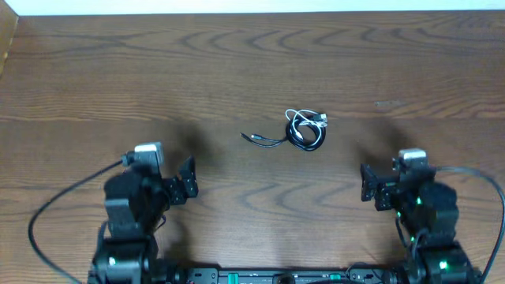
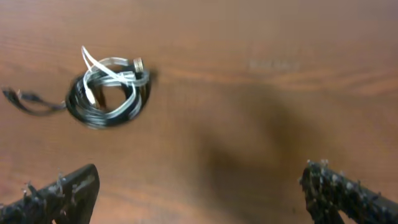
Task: Untangle cables
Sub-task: 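Raise both arms and move the left gripper toward the cable bundle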
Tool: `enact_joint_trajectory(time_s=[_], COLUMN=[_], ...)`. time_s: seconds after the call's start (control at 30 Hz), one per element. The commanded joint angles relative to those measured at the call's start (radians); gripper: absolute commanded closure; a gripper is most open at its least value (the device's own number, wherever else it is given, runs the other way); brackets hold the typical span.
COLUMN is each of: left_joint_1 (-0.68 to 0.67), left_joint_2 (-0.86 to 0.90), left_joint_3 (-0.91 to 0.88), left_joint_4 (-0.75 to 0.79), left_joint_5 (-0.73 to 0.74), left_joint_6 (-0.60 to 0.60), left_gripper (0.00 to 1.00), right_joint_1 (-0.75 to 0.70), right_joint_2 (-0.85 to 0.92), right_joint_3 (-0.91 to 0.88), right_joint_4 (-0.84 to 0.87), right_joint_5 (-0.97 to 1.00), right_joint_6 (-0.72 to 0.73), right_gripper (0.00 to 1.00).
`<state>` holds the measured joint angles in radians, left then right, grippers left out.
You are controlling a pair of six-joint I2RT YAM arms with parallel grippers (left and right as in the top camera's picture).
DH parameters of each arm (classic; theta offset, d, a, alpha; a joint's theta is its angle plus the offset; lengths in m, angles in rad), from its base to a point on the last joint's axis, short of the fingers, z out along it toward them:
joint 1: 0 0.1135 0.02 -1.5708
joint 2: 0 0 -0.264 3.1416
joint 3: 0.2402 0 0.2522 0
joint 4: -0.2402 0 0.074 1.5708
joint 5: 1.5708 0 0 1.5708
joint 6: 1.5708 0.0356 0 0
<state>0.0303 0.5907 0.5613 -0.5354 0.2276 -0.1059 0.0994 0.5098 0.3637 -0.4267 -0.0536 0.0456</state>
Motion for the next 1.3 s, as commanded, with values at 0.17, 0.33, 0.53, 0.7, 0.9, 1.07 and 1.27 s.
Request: enact_joint_trajectory(time_s=[0.17,0.33,0.53,0.7,0.9,1.07,1.27], left_joint_1=[0.004,0.004,0.004,0.004,0.004,0.004,0.003], left_joint_2=[0.328,0.451,0.483,0.496,0.496,0.496,0.496], left_joint_3=[0.36,0.504,0.503,0.503,0.503,0.503,0.503], left_joint_4=[-0.333,-0.494,-0.522,-0.503,-0.438,-0.389,-0.323], left_joint_5=[0.057,0.053,0.053,0.053,0.08,0.08,0.153], left_joint_6=[-0.002,-0.002,-0.016,-0.018,-0.031,-0.031,-0.031], left_gripper=[0.06,0.06,0.06,0.05,0.06,0.05,0.05], right_joint_1=[-0.002,-0.002,-0.002,-0.002,-0.002,-0.002,-0.002], right_joint_2=[0.348,0.507,0.57,0.568,0.568,0.568,0.568], right_joint_3=[0.276,0.418,0.465,0.465,0.465,0.465,0.465], right_joint_4=[-0.176,-0.283,-0.299,-0.296,-0.295,-0.296,-0.299], right_joint_5=[-0.005,-0.005,-0.006,-0.037,-0.061,-0.062,-0.061], right_joint_6=[0.006,0.005,0.006,0.006,0.006,0.006,0.006], right_gripper=[0.01,0.01,0.01,0.01,0.01,0.01,0.01])
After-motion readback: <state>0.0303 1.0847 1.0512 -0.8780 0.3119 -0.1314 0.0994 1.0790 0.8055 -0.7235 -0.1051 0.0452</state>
